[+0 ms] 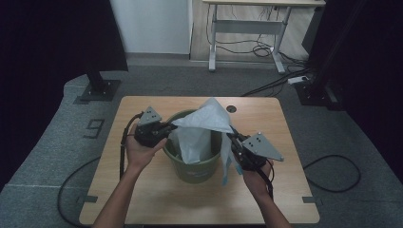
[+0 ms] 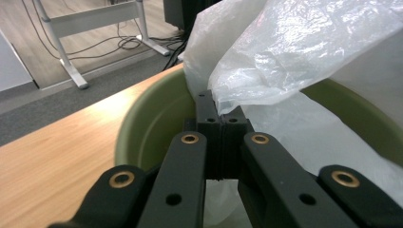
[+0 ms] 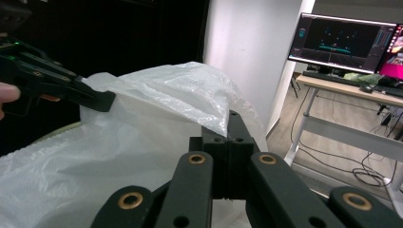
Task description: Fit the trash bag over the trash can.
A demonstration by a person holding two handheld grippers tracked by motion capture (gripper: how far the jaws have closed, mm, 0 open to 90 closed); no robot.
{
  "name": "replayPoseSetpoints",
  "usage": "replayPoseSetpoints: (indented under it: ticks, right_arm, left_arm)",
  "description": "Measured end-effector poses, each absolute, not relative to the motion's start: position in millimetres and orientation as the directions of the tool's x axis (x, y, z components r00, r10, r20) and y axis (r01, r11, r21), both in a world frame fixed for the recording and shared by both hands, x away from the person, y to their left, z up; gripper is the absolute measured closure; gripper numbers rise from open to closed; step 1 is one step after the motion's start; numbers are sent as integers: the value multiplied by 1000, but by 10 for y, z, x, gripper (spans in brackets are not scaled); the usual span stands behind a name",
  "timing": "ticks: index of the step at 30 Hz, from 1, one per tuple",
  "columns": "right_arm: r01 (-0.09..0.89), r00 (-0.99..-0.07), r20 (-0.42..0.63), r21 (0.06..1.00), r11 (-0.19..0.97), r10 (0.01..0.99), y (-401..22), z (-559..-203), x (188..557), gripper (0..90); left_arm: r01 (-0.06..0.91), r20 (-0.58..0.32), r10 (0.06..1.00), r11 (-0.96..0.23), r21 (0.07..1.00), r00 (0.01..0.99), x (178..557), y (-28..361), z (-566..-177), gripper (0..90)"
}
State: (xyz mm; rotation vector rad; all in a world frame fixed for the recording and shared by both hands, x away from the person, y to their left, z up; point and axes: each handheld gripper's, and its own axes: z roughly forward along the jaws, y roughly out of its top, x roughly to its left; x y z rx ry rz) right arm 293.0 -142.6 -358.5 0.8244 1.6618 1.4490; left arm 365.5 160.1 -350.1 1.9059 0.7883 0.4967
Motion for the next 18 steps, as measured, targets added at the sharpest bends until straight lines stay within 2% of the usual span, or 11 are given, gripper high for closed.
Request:
replayPoseSetpoints:
  ticks: [7,13,18]
  right_arm:
    - [-30,-506,-142,989,147,851,-1358,-3512,2964,883]
    - [-19,-512,-143,988,155,847,-1319,-3508,2990,883]
    - [-21,-520,-154,986,167,840,-1301,-3528,2967,883]
  left_arm:
    - [293,15,703,-315,903,711,3706,1670,-3491,895]
    - [315,-28,690,-293,903,723,3748,1738,-3522,895]
    - [310,-10,697,-306,900,717,3728,1745,-3576,894]
